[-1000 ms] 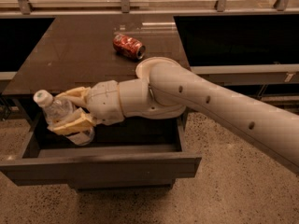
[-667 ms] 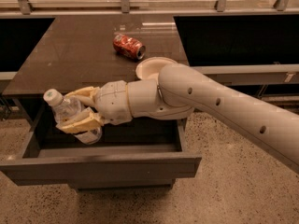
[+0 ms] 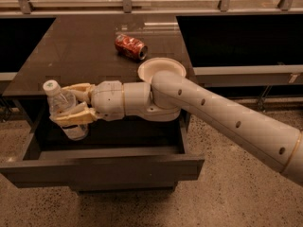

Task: Place blue plastic bottle into top drawer

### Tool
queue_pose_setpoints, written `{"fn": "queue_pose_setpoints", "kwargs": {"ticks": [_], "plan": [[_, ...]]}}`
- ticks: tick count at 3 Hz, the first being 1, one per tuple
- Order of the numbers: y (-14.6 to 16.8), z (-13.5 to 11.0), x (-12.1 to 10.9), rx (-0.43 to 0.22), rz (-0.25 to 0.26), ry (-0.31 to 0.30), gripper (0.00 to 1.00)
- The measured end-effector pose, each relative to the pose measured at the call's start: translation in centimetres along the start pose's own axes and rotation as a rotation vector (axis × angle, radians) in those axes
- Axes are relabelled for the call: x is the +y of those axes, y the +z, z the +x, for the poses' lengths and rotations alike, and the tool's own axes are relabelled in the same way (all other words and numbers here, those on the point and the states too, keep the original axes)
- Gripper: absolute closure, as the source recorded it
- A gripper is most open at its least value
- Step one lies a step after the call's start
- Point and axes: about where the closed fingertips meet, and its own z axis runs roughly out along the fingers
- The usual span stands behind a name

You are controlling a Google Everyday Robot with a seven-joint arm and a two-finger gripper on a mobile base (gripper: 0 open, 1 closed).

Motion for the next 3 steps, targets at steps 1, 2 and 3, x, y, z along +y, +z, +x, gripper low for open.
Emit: {"fn": "queue_pose_setpoints", "kwargs": {"ticks": [1, 2, 3], "plan": [[-0.2, 3.0, -1.7, -0.004, 0.02, 0.04, 1.0], [-1.3, 5.5, -2.3, 0.036, 0.057, 0.078, 1.0], [-2.3, 8.3, -2.5, 0.064, 0.085, 0.113, 1.0]]}}
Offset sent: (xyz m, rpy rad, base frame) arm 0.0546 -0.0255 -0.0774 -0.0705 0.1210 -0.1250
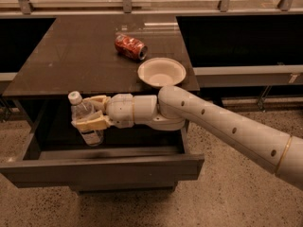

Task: Place blue plastic bottle into top drawer

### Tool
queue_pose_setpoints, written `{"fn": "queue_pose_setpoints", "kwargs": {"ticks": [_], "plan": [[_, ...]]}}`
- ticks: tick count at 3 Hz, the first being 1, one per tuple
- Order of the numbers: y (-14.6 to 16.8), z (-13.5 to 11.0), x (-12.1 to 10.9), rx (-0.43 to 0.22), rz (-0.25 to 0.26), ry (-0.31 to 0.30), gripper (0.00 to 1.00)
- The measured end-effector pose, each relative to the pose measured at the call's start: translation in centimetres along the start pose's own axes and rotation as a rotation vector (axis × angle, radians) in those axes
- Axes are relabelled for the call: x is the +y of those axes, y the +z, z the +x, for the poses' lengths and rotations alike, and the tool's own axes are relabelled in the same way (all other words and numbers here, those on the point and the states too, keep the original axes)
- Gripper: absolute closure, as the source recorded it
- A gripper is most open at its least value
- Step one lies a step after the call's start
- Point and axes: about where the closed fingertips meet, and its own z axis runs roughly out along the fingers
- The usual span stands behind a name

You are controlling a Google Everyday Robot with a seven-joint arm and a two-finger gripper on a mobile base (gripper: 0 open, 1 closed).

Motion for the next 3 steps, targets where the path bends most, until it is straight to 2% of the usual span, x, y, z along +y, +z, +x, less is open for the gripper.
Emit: {"fn": "queue_pose_setpoints", "kwargs": {"ticks": [1, 2, 3], "plan": [[0.1, 2.8, -0.4, -0.017, 0.006, 0.018, 1.0], [0.9, 6.1, -0.7, -0.048, -0.012, 0.031, 1.0], [1.1, 8.1, -1.2, -0.052, -0.027, 0.03, 1.0]]}}
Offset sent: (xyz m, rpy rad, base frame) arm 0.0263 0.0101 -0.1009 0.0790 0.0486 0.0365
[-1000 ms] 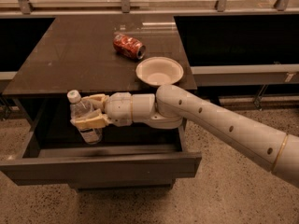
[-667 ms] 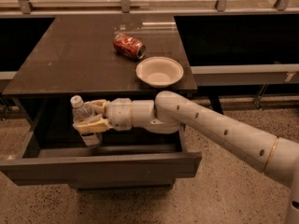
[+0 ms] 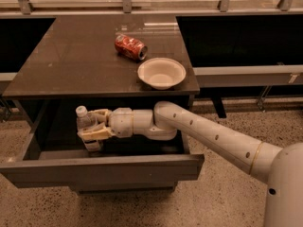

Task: Place blue plastic bottle into top drawer

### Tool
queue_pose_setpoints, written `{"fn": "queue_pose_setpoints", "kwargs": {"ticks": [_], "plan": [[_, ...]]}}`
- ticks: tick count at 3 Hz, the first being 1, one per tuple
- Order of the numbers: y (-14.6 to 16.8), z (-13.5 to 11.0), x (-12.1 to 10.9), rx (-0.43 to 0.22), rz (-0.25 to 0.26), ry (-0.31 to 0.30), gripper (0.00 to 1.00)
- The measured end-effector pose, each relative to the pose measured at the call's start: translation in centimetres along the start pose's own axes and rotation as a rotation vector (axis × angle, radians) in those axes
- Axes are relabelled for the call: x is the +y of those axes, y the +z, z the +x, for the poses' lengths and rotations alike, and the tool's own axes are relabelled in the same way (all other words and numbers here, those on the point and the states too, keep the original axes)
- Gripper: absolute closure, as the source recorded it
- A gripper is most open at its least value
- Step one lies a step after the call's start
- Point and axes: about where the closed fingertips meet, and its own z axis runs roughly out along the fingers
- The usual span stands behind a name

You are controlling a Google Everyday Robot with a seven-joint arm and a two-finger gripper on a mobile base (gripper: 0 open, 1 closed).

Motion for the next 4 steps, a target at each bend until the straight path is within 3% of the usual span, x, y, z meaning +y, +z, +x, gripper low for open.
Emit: {"fn": "queue_pose_setpoints", "kwargs": {"ticks": [1, 2, 4], "plan": [[-0.3, 1.0, -0.19, -0.016, 0.0, -0.016, 1.0], [-0.1, 0.99, -0.08, -0.018, -0.004, -0.017, 0.84], [0.39, 0.83, 0.16, -0.021, -0.013, -0.018, 0.3]]}}
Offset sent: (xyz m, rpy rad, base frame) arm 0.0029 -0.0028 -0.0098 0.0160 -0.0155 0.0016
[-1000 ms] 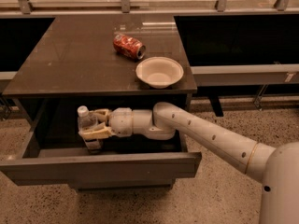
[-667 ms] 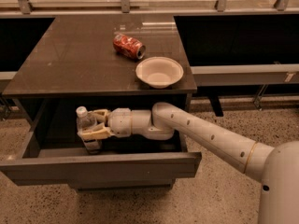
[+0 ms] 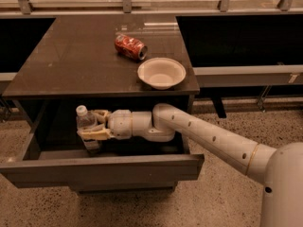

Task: Place blue plastic bottle into top drawer

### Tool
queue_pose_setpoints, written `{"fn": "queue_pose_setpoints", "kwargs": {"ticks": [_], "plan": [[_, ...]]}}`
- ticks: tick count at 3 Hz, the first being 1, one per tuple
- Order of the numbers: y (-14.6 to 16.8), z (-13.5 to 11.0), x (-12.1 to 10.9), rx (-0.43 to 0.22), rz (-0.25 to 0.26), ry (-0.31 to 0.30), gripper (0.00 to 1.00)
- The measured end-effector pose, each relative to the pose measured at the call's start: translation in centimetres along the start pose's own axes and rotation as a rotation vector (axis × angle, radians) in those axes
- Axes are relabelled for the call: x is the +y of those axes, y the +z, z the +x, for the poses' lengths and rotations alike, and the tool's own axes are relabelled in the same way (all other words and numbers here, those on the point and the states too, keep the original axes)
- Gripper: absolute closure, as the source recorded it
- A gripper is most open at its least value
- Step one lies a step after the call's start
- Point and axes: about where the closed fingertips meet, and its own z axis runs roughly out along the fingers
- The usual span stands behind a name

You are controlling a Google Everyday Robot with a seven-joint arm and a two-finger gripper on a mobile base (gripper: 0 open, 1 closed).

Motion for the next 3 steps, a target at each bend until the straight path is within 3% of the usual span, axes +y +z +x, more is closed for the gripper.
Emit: {"fn": "queue_pose_setpoints", "kwargs": {"ticks": [1, 2, 3], "plan": [[0.23, -0.07, 0.11, -0.001, -0.004, 0.0, 0.06], [0.36, -0.11, 0.17, -0.002, -0.007, 0.0, 0.0], [0.36, -0.11, 0.17, -0.002, -0.007, 0.0, 0.0]]}}
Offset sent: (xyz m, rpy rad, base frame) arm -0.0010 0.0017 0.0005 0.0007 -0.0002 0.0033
